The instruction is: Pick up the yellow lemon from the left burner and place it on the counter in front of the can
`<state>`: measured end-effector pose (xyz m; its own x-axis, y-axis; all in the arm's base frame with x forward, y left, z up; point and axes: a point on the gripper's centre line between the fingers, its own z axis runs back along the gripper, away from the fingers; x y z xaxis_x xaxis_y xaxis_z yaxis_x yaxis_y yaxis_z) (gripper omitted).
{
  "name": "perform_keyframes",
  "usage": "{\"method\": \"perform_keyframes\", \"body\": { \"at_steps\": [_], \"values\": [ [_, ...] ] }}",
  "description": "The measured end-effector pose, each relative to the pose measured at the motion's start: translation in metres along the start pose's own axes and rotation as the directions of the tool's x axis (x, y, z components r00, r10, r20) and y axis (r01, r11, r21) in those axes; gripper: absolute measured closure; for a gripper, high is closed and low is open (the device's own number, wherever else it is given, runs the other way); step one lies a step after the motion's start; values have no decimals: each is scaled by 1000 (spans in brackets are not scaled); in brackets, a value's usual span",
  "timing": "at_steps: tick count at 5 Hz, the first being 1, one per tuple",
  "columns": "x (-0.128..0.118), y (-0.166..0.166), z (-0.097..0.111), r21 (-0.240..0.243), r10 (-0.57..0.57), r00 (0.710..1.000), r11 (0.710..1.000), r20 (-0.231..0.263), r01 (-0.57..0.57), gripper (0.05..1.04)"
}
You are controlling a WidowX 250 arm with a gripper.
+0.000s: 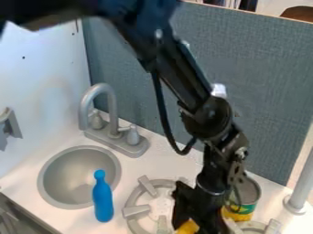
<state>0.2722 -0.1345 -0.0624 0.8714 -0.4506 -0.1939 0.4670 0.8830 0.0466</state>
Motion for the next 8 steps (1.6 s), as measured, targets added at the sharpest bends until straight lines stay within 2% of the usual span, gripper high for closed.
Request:
{"method": "perform_keyframes", "body": {
  "at_steps": [1, 2, 5, 6, 7, 8],
  "values": [
    [4, -2, -20, -4, -4, 999, 1000, -49, 4, 383],
    [10, -2, -29, -3, 5, 997, 1000, -71, -5, 383],
    [18, -6, -33, -29, 13, 999, 999, -32, -14, 383],
    [18, -6, -35, -27, 24, 999, 999, -43, -25, 323],
    [16, -5, -40, -24, 31, 998, 999, -46, -32, 120],
    [9, -4, -38, -19, 39, 999, 999, -31, -40, 110]
  ]
}}
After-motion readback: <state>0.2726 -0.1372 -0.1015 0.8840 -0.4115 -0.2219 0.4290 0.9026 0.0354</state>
